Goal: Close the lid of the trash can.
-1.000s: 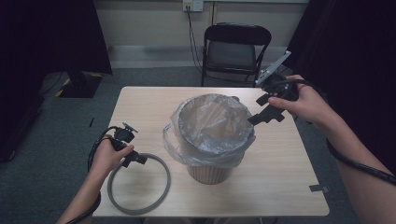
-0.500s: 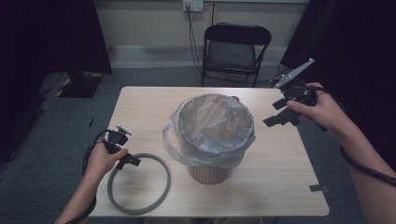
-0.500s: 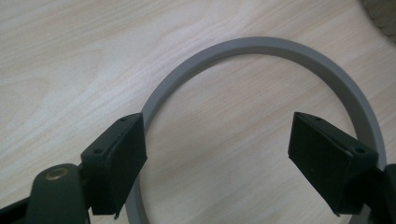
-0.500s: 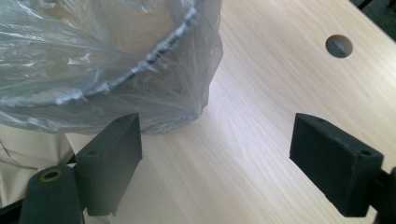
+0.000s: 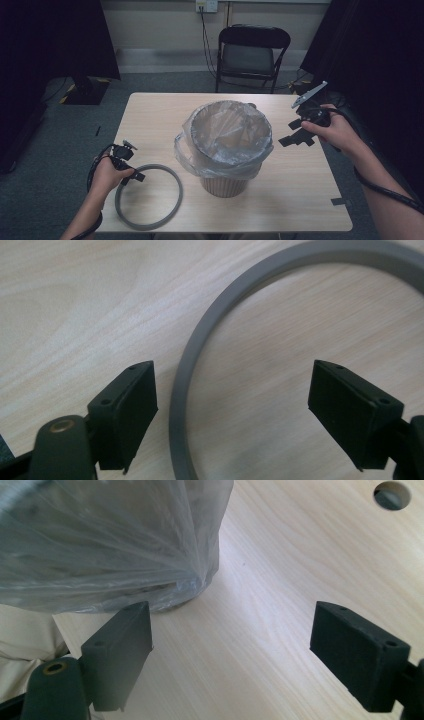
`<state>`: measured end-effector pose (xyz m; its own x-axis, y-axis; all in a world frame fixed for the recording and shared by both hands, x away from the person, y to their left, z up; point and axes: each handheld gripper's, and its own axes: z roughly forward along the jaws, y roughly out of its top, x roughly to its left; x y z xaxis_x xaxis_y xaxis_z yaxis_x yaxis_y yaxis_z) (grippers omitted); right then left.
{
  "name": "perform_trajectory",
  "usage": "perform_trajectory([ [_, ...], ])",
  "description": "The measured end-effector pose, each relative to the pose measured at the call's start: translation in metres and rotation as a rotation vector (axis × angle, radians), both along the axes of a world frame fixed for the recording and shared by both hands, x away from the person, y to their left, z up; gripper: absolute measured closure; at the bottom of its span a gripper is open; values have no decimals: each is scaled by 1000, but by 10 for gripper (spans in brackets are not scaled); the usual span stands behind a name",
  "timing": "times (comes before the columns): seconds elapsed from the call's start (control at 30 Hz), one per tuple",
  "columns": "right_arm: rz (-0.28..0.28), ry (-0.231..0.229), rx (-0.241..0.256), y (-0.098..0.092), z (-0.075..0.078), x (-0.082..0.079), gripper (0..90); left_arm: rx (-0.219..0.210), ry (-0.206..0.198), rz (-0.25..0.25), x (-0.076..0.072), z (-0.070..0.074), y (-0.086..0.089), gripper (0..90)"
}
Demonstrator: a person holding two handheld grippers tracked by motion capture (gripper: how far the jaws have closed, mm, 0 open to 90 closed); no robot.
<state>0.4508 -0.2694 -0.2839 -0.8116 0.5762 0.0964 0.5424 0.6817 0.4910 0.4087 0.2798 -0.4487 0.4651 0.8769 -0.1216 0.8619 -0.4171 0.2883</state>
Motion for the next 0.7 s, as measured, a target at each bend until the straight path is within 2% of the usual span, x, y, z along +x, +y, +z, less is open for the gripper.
perform_trajectory([
  [0.07, 0, 5, 3, 0, -5, 1, 162, 9, 6, 14, 0, -5, 1, 217],
  [0.27, -6, 12, 6, 1, -23, 4, 161, 29, 11, -6, 1, -13, 3, 222],
  [0.37, -12, 20, -1, 1, -34, 6, 161, 11, 19, 4, 1, -15, 4, 223],
  [0.47, -16, 26, 3, 0, -44, 6, 161, 29, 2, -1, 1, -16, 5, 227],
  [0.57, -23, 26, 10, -1, -54, 7, 161, 21, 3, 7, 1, -16, 5, 218],
  [0.7, -30, 29, 18, -1, -68, 6, 161, 32, -6, 1, 2, -15, 7, 236],
])
